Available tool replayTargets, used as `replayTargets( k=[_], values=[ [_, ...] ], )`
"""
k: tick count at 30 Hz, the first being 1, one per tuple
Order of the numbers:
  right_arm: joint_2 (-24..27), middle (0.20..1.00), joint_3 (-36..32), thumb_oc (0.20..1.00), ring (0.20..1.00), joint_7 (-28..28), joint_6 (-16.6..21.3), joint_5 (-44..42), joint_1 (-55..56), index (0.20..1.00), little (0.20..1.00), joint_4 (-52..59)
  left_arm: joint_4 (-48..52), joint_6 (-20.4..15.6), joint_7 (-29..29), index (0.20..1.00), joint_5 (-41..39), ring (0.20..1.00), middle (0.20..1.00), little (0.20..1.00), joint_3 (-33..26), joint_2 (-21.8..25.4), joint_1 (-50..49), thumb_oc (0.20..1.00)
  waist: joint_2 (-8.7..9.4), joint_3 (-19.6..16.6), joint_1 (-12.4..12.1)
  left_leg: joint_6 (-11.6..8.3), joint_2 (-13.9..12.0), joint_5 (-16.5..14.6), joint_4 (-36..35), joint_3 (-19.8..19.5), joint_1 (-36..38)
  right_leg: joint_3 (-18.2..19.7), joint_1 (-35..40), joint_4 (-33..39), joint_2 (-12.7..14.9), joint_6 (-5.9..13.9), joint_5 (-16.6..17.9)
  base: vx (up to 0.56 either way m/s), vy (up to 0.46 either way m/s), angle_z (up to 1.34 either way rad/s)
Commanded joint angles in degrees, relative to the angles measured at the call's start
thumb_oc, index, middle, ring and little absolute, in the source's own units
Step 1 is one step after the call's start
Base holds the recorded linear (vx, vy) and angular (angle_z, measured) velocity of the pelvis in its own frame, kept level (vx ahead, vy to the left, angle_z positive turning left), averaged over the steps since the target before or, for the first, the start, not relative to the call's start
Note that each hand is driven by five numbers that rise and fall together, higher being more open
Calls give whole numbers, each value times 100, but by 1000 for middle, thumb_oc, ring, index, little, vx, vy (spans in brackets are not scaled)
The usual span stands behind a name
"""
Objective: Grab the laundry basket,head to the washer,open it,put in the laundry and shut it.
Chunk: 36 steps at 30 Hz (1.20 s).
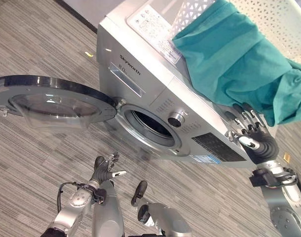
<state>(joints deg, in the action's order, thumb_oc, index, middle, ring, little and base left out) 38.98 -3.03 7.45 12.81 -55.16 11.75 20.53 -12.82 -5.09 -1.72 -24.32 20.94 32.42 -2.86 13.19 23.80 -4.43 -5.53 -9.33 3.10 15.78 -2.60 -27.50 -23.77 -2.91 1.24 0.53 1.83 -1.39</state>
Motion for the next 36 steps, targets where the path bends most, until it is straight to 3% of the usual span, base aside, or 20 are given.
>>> replayTargets(
  k=[1, 12, 14, 17, 19, 20, 21, 22, 23, 26, 29, 30, 36],
  values=[
    [-201, 1000, 215, 1000, 1000, -239, 128, 201, -296, 1000, 1000, -246, 101, -250, 47, 1000, -57, 1000, 1000, 1000, 128, -64, -189, 1000, 17, -310, -160, 239, 101, 340, -614, -39, -100, 424, -268, -1165, 328, -9, -992, 16, 38, 7],
    [-597, 1000, 439, 1000, 1000, -579, 311, 459, -931, 1000, 1000, -341, 47, -273, 154, 1000, 22, 1000, 1000, 1000, 113, -134, -159, 1000, -129, -195, -340, 337, 350, 361, -794, -99, -153, 298, -411, -1348, 484, 9, -1088, 21, 24, 9],
    [-688, 740, 647, 740, 740, -626, 340, 438, -1153, 740, 740, -314, 9, -265, 176, 1000, 14, 1000, 1000, 1000, 169, -186, -104, 1000, -127, -203, -412, 360, 394, 349, -824, -118, -163, 276, -435, -1320, 503, 29, -1061, 35, 16, 12],
    [-734, 762, 719, 762, 762, -671, 348, 474, -1265, 762, 762, -322, -5, -263, 178, 1000, 23, 1000, 1000, 1000, 207, -197, -85, 1000, -119, -201, -440, 369, 411, 347, -839, -121, -165, 262, -436, -1299, 509, 41, -1048, 11, 5, 2],
    [-841, 922, 838, 922, 922, -774, 388, 557, -1466, 922, 922, -322, -26, -259, 197, 1000, 24, 1000, 1000, 1000, 269, -214, -34, 1000, -108, -199, -496, 380, 434, 340, -857, -131, -173, 248, -443, -1262, 508, 50, -1025, 0, 0, 0],
    [-843, 922, 839, 922, 922, -777, 388, 560, -1471, 922, 922, -323, -28, -259, 198, 1000, 23, 1000, 1000, 1000, 268, -213, -31, 1000, -106, -197, -495, 380, 434, 340, -856, -131, -174, 248, -444, -1262, 508, 50, -1025, 0, 0, 0],
    [-948, 752, 959, 752, 752, -887, 400, 633, -1580, 752, 752, -313, -45, -250, 234, 1000, 9, 1000, 1000, 1000, 294, -225, 8, 1000, -109, -197, -530, 387, 435, 342, -878, -147, -175, 241, -440, -1242, 505, 49, -1020, 0, 0, 0],
    [-949, 727, 962, 727, 727, -890, 400, 635, -1585, 727, 727, -314, -46, -250, 235, 1000, 9, 1000, 1000, 1000, 292, -225, 9, 1000, -107, -196, -528, 387, 435, 343, -879, -147, -176, 240, -441, -1242, 505, 48, -1021, 0, 0, 0],
    [-1011, 598, 970, 598, 598, -955, 418, 660, -1641, 598, 598, -327, -63, -247, 248, 1000, -3, 1000, 1000, 1000, 298, -252, 9, 1000, -114, -210, -539, 387, 443, 347, -897, -157, -174, 238, -428, -1221, 501, 47, -1020, 0, 0, 0],
    [-1092, 545, 943, 545, 545, -1028, 458, 700, -1667, 545, 545, -340, -85, -241, 260, 1000, -2, 1000, 1000, 1000, 301, -274, 13, 1000, -120, -225, -549, 388, 460, 350, -922, -165, -173, 237, -409, -1181, 492, 42, -1027, 0, 0, 0],
    [-1185, 319, 880, 319, 319, -1167, 517, 757, -1703, 319, 319, -420, -122, -240, 297, 1000, -17, 1000, 1000, 1000, 309, -310, 7, 1000, -142, -254, -555, 392, 491, 360, -950, -185, -176, 225, -408, -1166, 496, 38, -1027, 5, 2, 1],
    [-1219, 200, 854, 200, 200, -1211, 536, 783, -1712, 200, 200, -443, -130, -233, 310, 1000, -25, 1000, 1000, 1000, 302, -326, 2, 1000, -155, -260, -556, 393, 498, 361, -963, -192, -174, 227, -410, -1165, 496, 35, -1031, 0, 0, 0],
    [-1404, 200, 617, 200, 200, -1467, 644, 1038, -1700, 200, 200, -499, -215, -238, 352, 1000, -28, 1000, 1000, 1000, 274, -399, -8, 1000, -228, -325, -529, 416, 560, 390, -1106, -207, -99, 221, -420, -1201, 543, 51, -1047, 0, 0, 0]
  ],
)
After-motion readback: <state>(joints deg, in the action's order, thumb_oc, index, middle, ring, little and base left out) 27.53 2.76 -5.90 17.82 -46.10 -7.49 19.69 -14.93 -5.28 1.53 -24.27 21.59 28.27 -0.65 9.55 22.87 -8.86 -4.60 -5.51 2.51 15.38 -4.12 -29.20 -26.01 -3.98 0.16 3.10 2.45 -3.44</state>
